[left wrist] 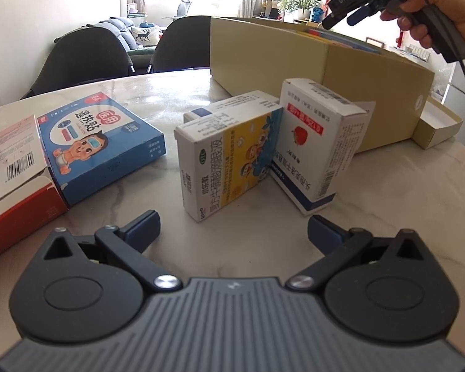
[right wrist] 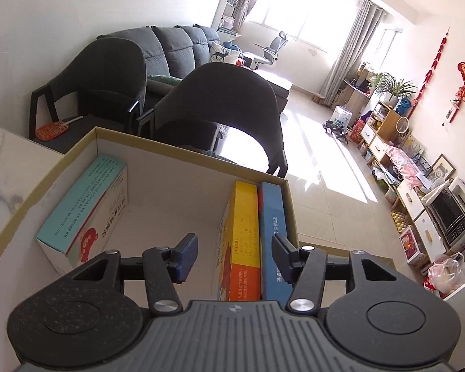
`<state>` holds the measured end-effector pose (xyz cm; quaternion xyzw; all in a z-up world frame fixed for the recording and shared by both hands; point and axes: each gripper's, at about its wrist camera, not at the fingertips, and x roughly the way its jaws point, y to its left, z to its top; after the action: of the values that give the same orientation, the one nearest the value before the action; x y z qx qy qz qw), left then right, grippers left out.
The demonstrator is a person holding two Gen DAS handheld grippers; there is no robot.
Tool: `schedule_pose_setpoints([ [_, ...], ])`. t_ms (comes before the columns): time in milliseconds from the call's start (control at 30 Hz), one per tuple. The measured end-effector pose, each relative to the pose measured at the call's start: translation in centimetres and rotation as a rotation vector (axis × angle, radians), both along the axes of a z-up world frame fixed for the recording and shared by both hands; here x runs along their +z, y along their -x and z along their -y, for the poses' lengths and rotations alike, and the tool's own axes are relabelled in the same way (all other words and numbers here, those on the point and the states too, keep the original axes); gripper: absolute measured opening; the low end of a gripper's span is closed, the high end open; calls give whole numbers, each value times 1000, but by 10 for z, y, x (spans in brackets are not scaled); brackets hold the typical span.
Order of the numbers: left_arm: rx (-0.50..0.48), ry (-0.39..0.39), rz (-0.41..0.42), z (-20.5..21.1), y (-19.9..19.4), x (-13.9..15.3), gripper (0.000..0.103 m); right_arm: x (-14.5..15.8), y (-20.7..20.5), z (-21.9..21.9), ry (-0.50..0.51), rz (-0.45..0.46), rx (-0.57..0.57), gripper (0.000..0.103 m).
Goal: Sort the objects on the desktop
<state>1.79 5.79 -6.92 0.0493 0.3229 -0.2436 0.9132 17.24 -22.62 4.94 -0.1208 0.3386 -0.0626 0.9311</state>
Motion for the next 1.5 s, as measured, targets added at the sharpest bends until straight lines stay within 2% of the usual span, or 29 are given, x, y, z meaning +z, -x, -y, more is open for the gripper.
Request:
schedule_pose_setpoints([
  [67,8,-1,-4,-1,1,2,103,8,13,5,-47,12,23,64],
  [200,28,-4,5,-6,4,7,103,22,43,10,-124,48,78,79],
  [500,98,-27,38,-30,11,24,103,27,102,10,-244,106,157,94],
  [900,246,-44,92,-72,31,42,103,19,151,9,-337,159,189,99],
  [1067,318,-39,110,-85,38,47,103,7,172,0,-370,187,196,102],
  [1200,343,-38,113,-93,41,49,103,-7,179,-14,-340,161,222,102],
  [1333,362,-24,98,-95,35,47,103,-13,190,-26,-286,201,225,102],
  [1500,330,-4,114,-87,19,52,103,-14,197,-27,-321,209,232,102],
])
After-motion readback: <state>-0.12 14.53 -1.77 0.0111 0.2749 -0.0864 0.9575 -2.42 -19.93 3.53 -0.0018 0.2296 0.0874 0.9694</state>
